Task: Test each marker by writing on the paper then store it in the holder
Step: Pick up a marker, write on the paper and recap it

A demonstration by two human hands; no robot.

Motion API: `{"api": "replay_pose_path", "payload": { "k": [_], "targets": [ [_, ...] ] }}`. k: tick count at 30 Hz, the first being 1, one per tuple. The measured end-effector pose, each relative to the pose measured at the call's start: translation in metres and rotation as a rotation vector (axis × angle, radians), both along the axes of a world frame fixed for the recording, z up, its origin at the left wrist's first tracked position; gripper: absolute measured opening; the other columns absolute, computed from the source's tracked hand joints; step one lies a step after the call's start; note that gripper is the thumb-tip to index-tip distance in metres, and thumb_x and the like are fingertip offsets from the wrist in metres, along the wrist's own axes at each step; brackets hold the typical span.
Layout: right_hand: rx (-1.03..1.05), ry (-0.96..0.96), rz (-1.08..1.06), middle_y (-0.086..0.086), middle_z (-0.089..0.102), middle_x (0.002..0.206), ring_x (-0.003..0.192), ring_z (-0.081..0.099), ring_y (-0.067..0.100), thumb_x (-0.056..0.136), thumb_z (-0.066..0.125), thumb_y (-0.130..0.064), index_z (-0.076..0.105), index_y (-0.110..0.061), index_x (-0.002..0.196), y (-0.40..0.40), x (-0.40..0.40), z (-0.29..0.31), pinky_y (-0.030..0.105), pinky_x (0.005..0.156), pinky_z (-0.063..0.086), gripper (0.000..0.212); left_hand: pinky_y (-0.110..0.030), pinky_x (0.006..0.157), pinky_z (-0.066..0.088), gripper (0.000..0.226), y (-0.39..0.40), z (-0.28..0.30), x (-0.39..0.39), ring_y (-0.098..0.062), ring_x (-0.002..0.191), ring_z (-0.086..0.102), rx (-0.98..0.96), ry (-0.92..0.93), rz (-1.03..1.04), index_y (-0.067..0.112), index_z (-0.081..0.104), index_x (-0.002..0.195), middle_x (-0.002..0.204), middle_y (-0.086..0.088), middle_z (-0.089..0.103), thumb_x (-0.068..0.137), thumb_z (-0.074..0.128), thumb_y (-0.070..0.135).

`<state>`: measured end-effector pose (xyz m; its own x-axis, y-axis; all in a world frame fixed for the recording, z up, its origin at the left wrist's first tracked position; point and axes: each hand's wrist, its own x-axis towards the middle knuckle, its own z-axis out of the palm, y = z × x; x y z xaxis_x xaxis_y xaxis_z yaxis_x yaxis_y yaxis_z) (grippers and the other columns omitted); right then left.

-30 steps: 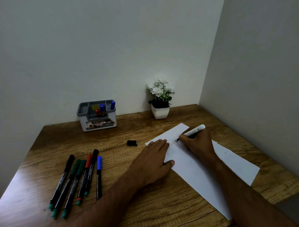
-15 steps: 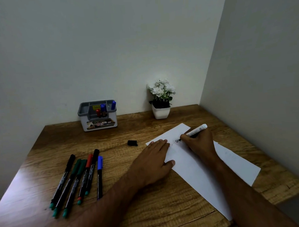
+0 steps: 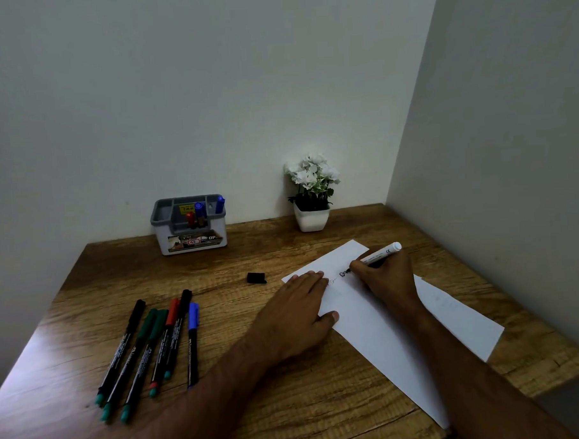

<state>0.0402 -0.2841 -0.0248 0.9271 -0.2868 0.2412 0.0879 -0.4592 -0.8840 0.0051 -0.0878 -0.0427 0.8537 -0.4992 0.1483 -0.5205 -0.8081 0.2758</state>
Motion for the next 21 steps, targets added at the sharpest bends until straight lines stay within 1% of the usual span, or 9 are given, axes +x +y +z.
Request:
{"api": "replay_pose_path", "payload": {
  "k": [4, 6, 11, 15, 16, 19, 21],
  "targets": [
    [0.004, 0.006, -0.017, 0.004, 0.073, 0.072, 0.065, 0.071, 0.013, 0.078, 0.081, -0.012, 0.073, -0.008, 0.08, 0.0, 0.001, -0.001, 0.021, 0.056, 0.053, 0.009, -0.023, 0.114, -0.006, 0.071, 0.0, 0.0, 0.0, -0.008, 0.149, 0.002, 0.001, 0.006, 0.0, 0.021, 0.011, 0.156, 0.164, 0.004, 0.005, 0.098, 0.035, 0.055],
    [0.003, 0.0, -0.01, 0.004, 0.072, 0.07, 0.063, 0.071, 0.013, 0.078, 0.08, -0.012, 0.073, -0.009, 0.077, 0.0, 0.001, 0.0, 0.023, 0.057, 0.054, 0.008, -0.023, 0.113, -0.007, 0.071, 0.0, 0.0, 0.0, -0.008, 0.149, 0.002, -0.002, 0.009, 0.0, 0.021, 0.011, 0.156, 0.164, 0.004, 0.006, 0.098, 0.035, 0.055],
    [0.031, -0.037, -0.023, 0.002, 0.071, 0.063, 0.054, 0.067, 0.007, 0.076, 0.077, -0.011, 0.071, -0.008, 0.069, -0.001, 0.001, 0.0, 0.021, 0.051, 0.049, 0.009, -0.024, 0.116, -0.002, 0.071, 0.001, 0.003, -0.003, -0.007, 0.149, 0.005, -0.032, 0.006, 0.001, 0.021, 0.013, 0.156, 0.163, 0.004, 0.009, 0.097, 0.038, 0.054],
    [0.127, -0.045, -0.027, 0.006, 0.073, 0.069, 0.056, 0.069, 0.007, 0.079, 0.078, -0.01, 0.074, -0.005, 0.079, -0.001, 0.001, 0.003, 0.015, 0.05, 0.048, 0.006, -0.027, 0.118, 0.007, 0.072, 0.002, 0.006, -0.005, -0.008, 0.148, 0.01, -0.07, 0.009, 0.013, 0.021, 0.017, 0.155, 0.162, 0.005, 0.014, 0.096, 0.042, 0.054],
    [0.146, -0.058, -0.007, 0.008, 0.073, 0.07, 0.057, 0.069, 0.009, 0.08, 0.078, -0.009, 0.075, -0.003, 0.08, -0.002, 0.001, 0.004, 0.017, 0.051, 0.05, 0.007, -0.027, 0.119, 0.01, 0.072, 0.002, 0.007, -0.005, -0.008, 0.148, 0.012, -0.083, 0.011, 0.019, 0.021, 0.018, 0.155, 0.162, 0.005, 0.016, 0.095, 0.044, 0.054],
    [0.184, -0.105, 0.077, 0.012, 0.074, 0.072, 0.065, 0.073, 0.021, 0.083, 0.077, -0.009, 0.077, -0.003, 0.086, 0.0, 0.0, 0.011, 0.031, 0.059, 0.059, 0.008, -0.027, 0.117, 0.015, 0.069, 0.003, 0.012, -0.007, -0.008, 0.146, 0.018, -0.154, 0.012, 0.039, 0.022, 0.024, 0.153, 0.16, 0.005, 0.023, 0.096, 0.046, 0.052],
    [0.214, -0.128, 0.133, 0.014, 0.074, 0.075, 0.068, 0.074, 0.025, 0.084, 0.078, -0.008, 0.076, -0.003, 0.089, 0.006, -0.002, 0.017, 0.034, 0.06, 0.061, 0.007, -0.027, 0.116, 0.02, 0.067, 0.005, 0.018, -0.007, -0.009, 0.144, 0.023, -0.211, -0.004, 0.058, 0.022, 0.026, 0.152, 0.158, 0.006, 0.026, 0.096, 0.047, 0.051]
  ]
}}
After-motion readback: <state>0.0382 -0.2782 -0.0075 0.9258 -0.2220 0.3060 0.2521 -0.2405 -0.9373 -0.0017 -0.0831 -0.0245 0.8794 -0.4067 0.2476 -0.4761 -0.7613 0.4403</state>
